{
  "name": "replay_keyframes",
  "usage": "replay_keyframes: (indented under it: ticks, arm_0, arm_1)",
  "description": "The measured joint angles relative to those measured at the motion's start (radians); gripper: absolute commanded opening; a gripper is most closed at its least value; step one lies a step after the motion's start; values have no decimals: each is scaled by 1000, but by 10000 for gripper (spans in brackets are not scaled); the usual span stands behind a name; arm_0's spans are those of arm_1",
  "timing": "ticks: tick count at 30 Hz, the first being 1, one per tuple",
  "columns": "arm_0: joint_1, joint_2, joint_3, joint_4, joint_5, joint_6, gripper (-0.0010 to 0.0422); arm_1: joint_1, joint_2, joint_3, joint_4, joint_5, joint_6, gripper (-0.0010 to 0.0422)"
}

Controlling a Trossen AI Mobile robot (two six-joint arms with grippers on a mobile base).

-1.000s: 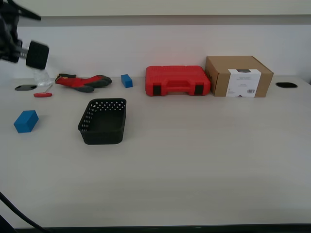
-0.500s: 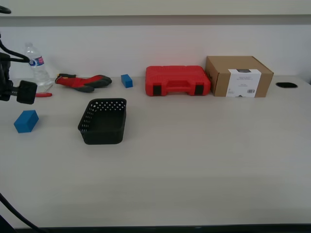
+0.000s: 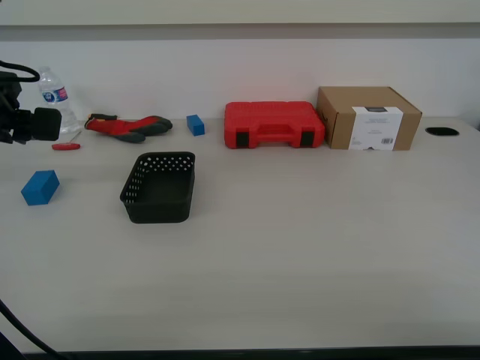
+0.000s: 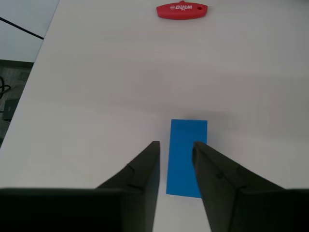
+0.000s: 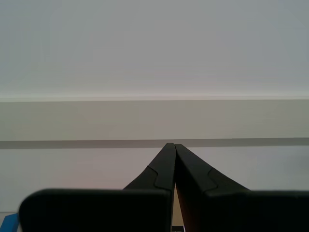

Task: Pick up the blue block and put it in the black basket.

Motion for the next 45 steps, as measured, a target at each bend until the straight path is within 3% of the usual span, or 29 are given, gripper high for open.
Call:
replay_keyframes:
  ticks: [9, 13, 18, 21, 29, 33, 37, 41, 45]
  arm_0:
    - [-1, 0, 0, 0, 0, 0, 0]
    - [0, 0, 0, -1, 0, 0, 0]
    - [-1, 0, 0, -3, 0, 0, 0]
    - [0, 0, 0, -4, 0, 0, 0]
    - [0, 0, 0, -7, 0, 0, 0]
    - [0, 0, 0, -18, 0, 0, 0]
    - [0, 0, 0, -22, 0, 0, 0]
    - [1, 0, 0, -23, 0, 0, 0]
    - [0, 0, 0, -23, 0, 0, 0]
  arm_1:
    - [-1, 224, 187, -218, -2, -61, 409]
    - [-2, 369, 305, -247, -50, -86, 319]
    - [-5, 467, 422, -329, 15, -89, 98]
    - [-6, 464, 437, -356, 23, -79, -6]
    - [-8, 254, 428, -470, 25, 4, 0]
    - [-9, 121, 399, -509, 162, -49, 2]
    - [-21, 52, 400, -656, 326, -82, 26]
    - [-70, 40, 378, -781, 333, -60, 107]
    - [-147, 39, 300, -743, 323, -59, 240]
